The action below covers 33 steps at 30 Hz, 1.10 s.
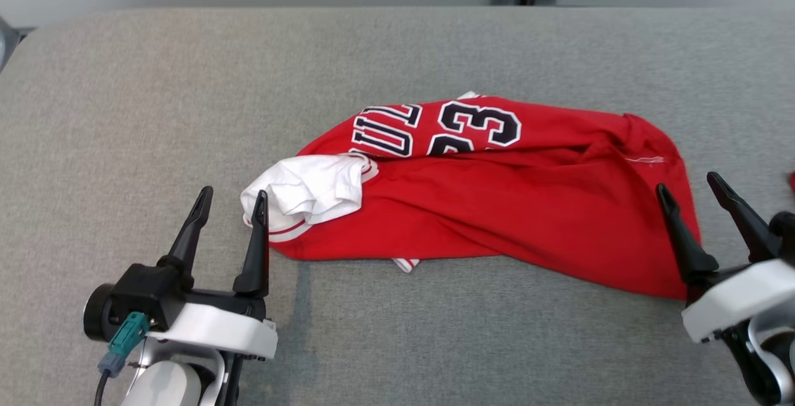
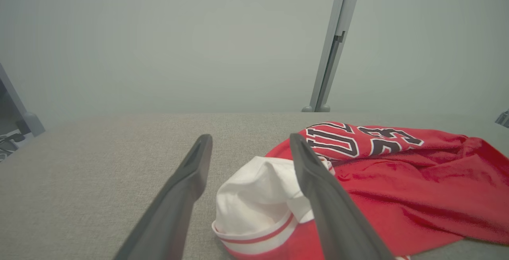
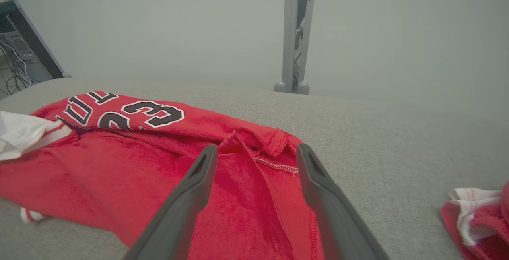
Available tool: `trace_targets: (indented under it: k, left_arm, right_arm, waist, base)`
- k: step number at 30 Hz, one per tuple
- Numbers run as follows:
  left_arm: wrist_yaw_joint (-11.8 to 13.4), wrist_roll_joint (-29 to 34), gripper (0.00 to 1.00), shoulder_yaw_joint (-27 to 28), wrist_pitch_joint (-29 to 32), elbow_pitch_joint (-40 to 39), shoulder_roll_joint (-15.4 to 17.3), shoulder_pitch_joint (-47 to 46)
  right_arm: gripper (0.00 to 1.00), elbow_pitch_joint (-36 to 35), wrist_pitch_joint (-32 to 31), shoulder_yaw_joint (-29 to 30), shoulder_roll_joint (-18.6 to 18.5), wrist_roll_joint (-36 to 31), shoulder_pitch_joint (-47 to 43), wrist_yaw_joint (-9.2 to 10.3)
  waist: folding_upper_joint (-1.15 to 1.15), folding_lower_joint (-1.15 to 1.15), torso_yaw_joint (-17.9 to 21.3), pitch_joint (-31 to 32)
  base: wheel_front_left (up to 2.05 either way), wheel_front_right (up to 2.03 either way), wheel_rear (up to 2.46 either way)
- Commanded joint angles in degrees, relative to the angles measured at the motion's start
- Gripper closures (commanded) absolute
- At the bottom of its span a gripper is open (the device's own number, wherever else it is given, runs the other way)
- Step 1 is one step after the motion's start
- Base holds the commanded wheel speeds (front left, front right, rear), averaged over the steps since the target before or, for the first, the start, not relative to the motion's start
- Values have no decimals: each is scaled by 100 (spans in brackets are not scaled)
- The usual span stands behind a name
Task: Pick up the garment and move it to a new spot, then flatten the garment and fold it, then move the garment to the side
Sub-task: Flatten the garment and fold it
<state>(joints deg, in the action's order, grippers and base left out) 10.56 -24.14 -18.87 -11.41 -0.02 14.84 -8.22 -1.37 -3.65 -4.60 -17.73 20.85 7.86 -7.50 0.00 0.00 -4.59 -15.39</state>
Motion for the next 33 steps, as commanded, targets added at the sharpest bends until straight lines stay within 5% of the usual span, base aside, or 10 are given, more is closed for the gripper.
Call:
trace_targets:
  k: [1,12,13,14,15,24,33]
  left_arm:
    - [-39,-7,0,-1,-51,28,-23,-141]
    - [-194,-31,0,-96,-231,328,-219,-461]
    - [-196,-28,0,-95,-247,350,-223,-471]
    - [-205,-23,0,-91,-260,378,-228,-484]
    - [-216,-19,0,-85,-266,399,-230,-507]
    - [-194,20,0,1,-320,483,-187,-497]
    - [-139,42,0,12,-262,378,-78,-432]
  right_arm:
    - [0,173,-121,-146,-171,148,188,0]
    - [0,1182,-330,-1239,-1007,885,1224,1]
    - [16,1232,-318,-1339,-1064,935,1305,1]
    - [64,1234,-268,-1413,-1109,997,1372,1]
    - [100,1228,-261,-1509,-1152,1092,1416,1]
    - [100,353,105,-1671,-1452,1896,1039,1]
    - [100,-947,-140,-1332,-1455,3163,-574,1]
  waist:
    - [0,0,-159,-194]
    - [0,0,-388,-633]
    - [0,0,-386,-654]
    - [0,0,-383,-669]
    - [0,0,-378,-681]
    - [0,0,-169,-622]
    - [0,0,90,-523]
  base:
    - [0,0,0]
    - [0,0,0]
    - [0,0,0]
    - [0,0,0]
    - [0,0,0]
    - [0,0,0]
    - [0,0,0]
